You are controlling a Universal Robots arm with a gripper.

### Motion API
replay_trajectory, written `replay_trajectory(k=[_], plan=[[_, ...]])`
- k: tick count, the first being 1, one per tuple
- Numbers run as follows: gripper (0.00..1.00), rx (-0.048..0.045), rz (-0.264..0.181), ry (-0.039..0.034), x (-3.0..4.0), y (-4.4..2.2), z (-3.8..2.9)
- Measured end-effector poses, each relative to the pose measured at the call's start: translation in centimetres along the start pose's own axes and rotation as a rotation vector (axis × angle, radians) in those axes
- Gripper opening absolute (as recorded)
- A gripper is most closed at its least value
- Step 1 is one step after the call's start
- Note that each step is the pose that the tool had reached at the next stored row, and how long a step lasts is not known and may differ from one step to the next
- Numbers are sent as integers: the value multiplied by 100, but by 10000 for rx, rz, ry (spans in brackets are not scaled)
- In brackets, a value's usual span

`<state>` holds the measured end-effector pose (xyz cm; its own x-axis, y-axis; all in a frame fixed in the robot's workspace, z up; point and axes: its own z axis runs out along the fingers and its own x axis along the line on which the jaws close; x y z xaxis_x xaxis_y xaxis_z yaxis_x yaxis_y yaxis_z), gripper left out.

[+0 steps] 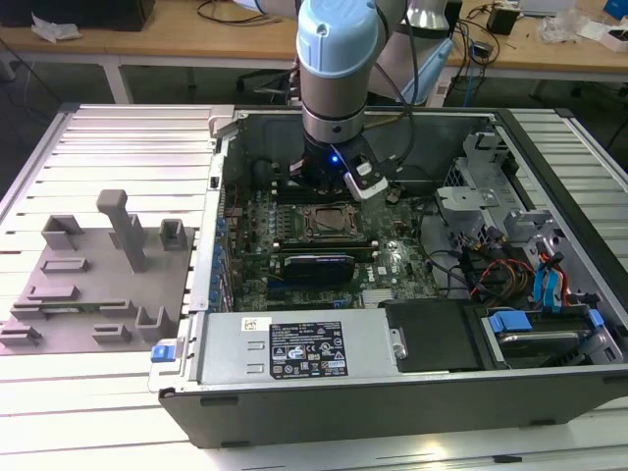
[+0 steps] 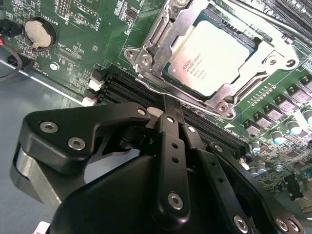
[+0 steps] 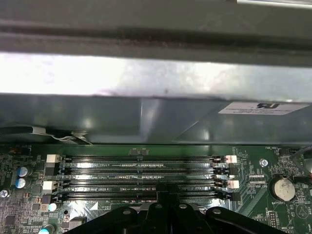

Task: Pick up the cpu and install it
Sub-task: 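Install the first cpu locking lever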

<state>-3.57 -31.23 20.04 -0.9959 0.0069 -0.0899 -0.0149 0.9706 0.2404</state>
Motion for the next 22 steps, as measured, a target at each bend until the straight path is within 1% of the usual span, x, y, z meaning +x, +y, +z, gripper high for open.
replay_trajectory(k=[9, 17, 22], plan=[[11, -4, -46, 11, -14, -20, 30], [11, -11, -91, 22, -39, -22, 35], [11, -15, -90, 22, -40, -38, 30]])
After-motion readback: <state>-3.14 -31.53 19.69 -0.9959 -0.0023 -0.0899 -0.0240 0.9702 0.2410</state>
